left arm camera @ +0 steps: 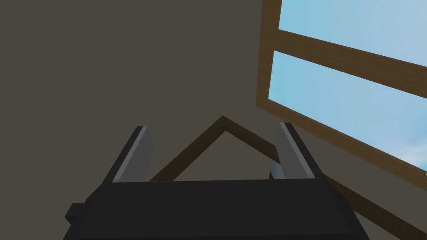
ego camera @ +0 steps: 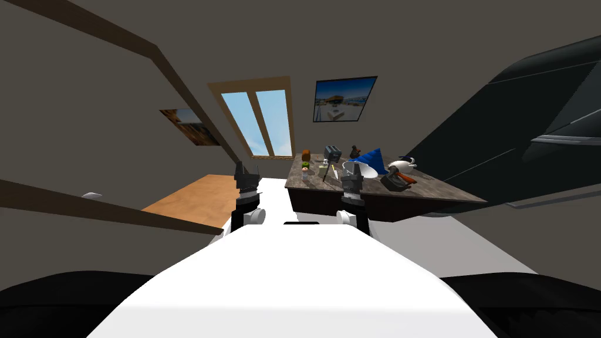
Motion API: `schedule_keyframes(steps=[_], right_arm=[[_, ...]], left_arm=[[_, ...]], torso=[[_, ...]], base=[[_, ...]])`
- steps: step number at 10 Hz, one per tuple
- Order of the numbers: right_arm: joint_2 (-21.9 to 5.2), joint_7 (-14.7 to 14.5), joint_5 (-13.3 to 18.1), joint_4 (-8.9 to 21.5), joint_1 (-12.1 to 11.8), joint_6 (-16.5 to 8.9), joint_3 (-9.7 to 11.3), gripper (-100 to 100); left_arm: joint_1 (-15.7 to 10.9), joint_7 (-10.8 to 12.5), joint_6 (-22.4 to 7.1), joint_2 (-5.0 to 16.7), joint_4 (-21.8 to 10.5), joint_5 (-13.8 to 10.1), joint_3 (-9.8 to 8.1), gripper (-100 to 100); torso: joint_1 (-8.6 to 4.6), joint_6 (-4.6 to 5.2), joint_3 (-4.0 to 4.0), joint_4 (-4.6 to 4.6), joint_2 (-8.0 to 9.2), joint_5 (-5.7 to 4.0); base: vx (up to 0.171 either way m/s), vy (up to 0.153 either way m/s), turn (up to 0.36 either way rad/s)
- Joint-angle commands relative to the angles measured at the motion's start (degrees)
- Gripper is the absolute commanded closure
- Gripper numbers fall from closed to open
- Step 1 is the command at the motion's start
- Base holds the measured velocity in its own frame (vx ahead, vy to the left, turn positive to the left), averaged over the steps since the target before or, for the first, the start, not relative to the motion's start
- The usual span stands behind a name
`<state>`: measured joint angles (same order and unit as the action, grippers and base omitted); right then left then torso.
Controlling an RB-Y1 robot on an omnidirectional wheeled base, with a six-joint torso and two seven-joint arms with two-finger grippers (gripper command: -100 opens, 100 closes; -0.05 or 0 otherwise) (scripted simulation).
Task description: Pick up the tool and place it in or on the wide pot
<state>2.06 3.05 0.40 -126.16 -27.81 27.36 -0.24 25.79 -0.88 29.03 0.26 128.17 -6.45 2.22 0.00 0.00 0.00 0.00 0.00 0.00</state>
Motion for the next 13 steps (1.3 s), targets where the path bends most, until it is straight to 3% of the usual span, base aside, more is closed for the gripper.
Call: schedule_keyframes(steps=[1,6,8,13], right_arm=[[-1.8,0.3,-0.4,0.2,0.1,-0.3,0.0,-100],[-8.2,2.6,-3.5,1.6,1.0,-2.3,0.4,-100],[-10.7,4.7,-6.4,3.1,1.9,-4.2,0.8,-100],[-13.0,9.3,-12.4,6.2,3.8,-8.3,1.6,-100]], left_arm=[[0.0,0.0,0.0,0.0,0.0,0.0,0.0,0],[0.0,0.0,0.0,0.0,0.0,0.0,0.0,0],[0.0,0.0,0.0,0.0,0.0,0.0,0.0,0],[0.0,0.0,0.0,0.0,0.0,0.0,0.0,0]], torso=[[0.0,0.0,0.0,0.0,0.0,0.0],[-0.04,0.0,-0.04,-0.02,-0.07,-0.01],[-0.03,0.0,-0.05,-0.02,-0.08,-0.01],[-0.01,0.0,-0.06,-0.02,-0.11,-0.01]], base=[[0.0,0.0,0.0],[0.014,-0.003,-0.02],[0.024,-0.008,-0.043],[0.026,-0.003,-0.038]])
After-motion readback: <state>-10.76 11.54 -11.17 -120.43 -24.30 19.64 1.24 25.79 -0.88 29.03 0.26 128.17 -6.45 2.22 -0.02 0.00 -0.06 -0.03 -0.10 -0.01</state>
